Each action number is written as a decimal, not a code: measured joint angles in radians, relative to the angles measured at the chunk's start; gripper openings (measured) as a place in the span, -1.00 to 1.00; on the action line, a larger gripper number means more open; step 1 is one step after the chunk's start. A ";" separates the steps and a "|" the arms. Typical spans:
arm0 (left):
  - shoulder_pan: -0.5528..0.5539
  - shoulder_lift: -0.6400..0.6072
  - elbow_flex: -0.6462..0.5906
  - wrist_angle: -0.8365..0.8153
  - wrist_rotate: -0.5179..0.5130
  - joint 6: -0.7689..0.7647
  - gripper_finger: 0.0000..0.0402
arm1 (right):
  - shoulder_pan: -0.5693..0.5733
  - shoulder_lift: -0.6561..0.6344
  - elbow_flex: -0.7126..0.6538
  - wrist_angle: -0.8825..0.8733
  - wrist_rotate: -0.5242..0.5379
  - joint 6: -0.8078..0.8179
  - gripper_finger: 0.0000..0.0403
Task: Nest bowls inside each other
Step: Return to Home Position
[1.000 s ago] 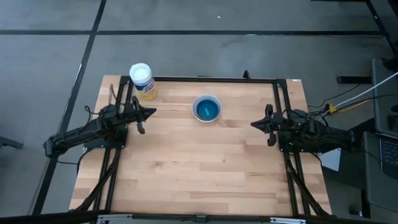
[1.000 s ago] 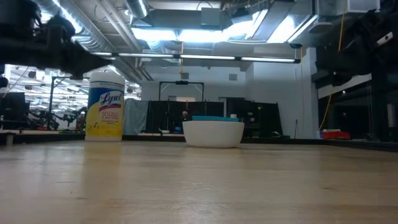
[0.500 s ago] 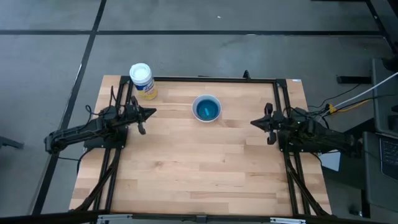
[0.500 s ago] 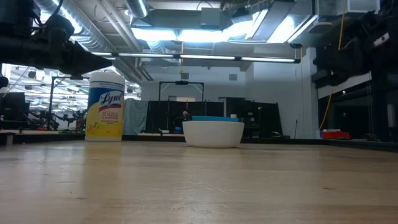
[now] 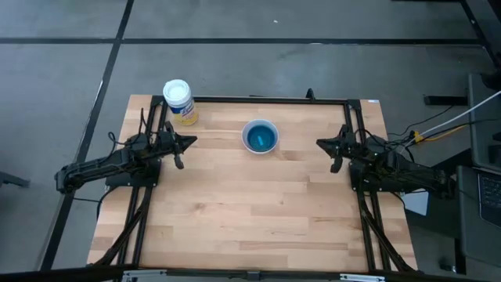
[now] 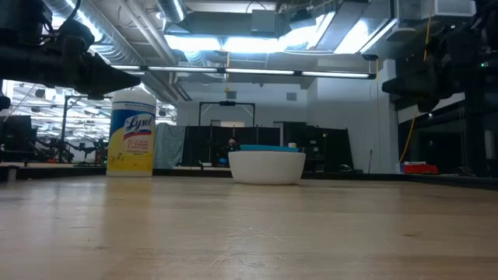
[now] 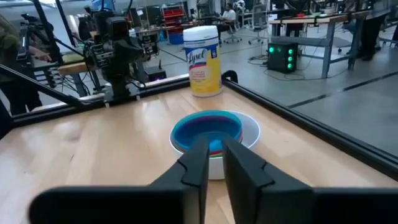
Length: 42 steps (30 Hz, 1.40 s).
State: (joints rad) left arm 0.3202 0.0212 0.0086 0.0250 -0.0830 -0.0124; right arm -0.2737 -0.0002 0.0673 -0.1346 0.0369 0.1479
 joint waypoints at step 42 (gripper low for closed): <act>0.000 0.000 0.000 0.000 0.001 0.000 -0.96 | 0.000 0.000 0.002 -0.001 0.000 0.000 -0.29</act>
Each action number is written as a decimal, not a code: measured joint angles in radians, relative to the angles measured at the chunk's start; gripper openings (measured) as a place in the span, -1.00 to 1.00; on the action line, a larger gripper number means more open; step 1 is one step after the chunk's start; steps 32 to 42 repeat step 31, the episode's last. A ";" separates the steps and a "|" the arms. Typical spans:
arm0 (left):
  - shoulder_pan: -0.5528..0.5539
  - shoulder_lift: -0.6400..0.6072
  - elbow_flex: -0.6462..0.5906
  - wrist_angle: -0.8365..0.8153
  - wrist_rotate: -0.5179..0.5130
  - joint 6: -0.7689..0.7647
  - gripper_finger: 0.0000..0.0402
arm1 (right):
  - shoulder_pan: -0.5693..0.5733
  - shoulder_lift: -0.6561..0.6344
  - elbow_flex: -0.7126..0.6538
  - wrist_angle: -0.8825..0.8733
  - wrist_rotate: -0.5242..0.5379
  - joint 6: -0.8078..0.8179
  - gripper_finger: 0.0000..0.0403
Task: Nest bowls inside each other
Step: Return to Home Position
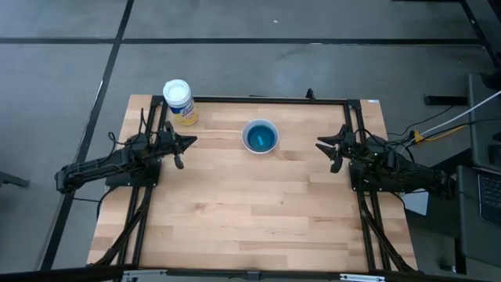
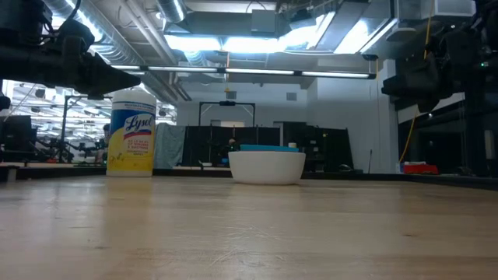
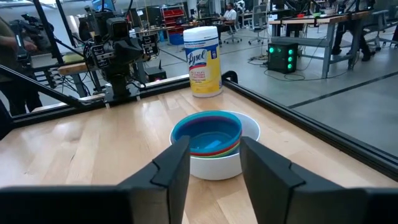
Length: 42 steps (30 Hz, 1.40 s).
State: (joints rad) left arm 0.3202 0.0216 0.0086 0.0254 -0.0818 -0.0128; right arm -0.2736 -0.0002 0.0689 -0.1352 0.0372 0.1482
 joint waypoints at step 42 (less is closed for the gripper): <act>0.000 0.000 0.000 0.000 0.000 0.000 -0.97 | 0.000 0.000 0.000 0.000 0.000 0.000 -0.46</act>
